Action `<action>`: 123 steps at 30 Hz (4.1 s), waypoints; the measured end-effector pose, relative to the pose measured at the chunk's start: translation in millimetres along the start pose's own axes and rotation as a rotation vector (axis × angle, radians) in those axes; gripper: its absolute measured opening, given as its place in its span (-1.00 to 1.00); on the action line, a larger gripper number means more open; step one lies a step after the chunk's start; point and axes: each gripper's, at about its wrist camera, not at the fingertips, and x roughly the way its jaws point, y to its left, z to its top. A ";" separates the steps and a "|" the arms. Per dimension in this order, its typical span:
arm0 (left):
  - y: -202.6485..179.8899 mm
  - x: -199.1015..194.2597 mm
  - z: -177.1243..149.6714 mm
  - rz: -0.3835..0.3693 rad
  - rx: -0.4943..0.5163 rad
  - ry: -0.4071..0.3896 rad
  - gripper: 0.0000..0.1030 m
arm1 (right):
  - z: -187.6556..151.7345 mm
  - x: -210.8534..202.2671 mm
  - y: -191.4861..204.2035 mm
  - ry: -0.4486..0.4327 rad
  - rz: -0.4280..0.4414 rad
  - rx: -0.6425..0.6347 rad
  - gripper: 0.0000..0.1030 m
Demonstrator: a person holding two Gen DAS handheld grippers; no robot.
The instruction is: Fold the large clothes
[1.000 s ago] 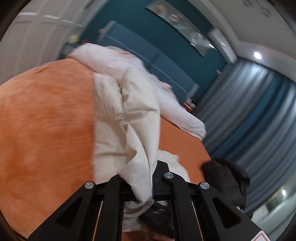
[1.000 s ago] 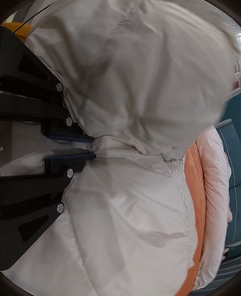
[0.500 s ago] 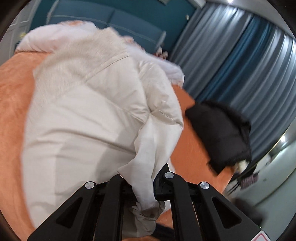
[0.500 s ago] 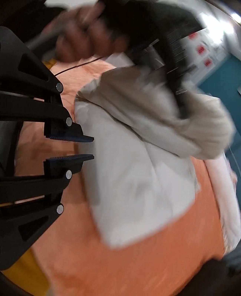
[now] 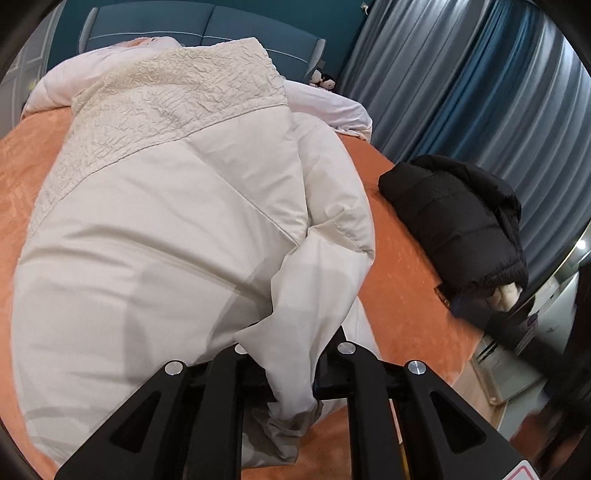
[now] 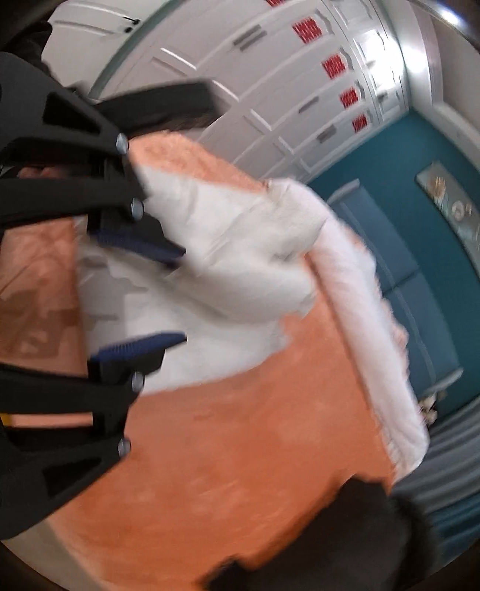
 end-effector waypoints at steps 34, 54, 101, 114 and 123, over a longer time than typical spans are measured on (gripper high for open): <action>115.8 -193.8 5.7 0.144 -0.353 -0.323 0.65 | 12.8 52.3 -5.0 0.046 0.066 0.030 -0.98; 62.2 -38.4 24.0 0.233 -0.259 -0.112 0.60 | 24.2 35.3 -57.1 0.009 0.017 0.164 -0.74; 21.8 -87.1 -8.9 0.266 -0.090 -0.068 0.66 | -17.3 52.2 -21.3 0.155 -0.128 -0.068 -0.47; 38.3 -81.9 -42.7 0.312 -0.115 0.026 0.52 | -27.7 38.0 -19.8 0.143 -0.121 -0.037 -0.44; 48.5 -106.3 15.1 0.256 -0.229 -0.121 0.55 | 11.4 99.6 -51.8 0.183 -0.055 0.105 -0.55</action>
